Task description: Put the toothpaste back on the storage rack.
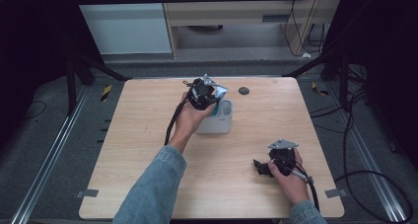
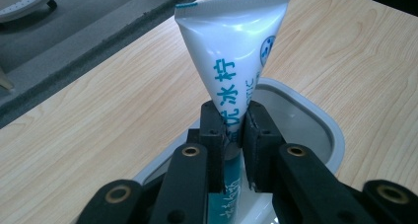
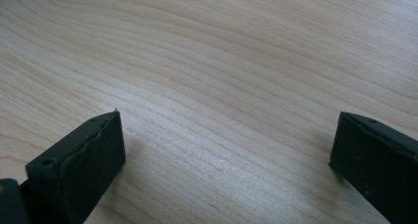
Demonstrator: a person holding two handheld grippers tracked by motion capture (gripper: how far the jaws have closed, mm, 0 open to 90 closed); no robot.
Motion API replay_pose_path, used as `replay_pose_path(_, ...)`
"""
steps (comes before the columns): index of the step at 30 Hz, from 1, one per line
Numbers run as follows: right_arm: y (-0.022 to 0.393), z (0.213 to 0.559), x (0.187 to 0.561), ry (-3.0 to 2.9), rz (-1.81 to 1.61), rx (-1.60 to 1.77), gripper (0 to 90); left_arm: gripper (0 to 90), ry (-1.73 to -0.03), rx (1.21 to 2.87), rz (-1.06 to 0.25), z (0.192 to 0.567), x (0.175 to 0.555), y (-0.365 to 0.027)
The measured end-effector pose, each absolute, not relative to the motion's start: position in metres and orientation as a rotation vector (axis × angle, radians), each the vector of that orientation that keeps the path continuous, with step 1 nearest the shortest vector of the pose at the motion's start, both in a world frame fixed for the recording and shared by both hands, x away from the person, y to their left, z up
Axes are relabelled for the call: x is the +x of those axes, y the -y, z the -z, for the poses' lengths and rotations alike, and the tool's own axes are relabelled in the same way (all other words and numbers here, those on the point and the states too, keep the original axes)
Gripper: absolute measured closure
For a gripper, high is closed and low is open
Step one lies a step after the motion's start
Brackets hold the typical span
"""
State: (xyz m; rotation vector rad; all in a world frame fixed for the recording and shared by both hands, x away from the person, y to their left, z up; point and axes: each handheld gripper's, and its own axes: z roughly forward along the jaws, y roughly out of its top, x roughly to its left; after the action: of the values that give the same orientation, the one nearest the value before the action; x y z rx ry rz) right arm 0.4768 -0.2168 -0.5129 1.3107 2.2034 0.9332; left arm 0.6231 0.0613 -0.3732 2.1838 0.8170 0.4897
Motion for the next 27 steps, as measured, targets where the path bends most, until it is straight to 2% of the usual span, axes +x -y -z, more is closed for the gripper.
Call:
replay_pose_path(19,0.2168,0.5129,0.4769,-2.203,-0.933,1.311,0.4,78.3,-0.859,2.153,-0.457,0.3743,0.6285,-0.0622)
replay_pose_path(27,0.2168,0.5129,0.4768,-2.203,-0.933,1.312,0.4,72.7,-0.867,2.147,-0.468,0.3735,0.6272,-0.0637)
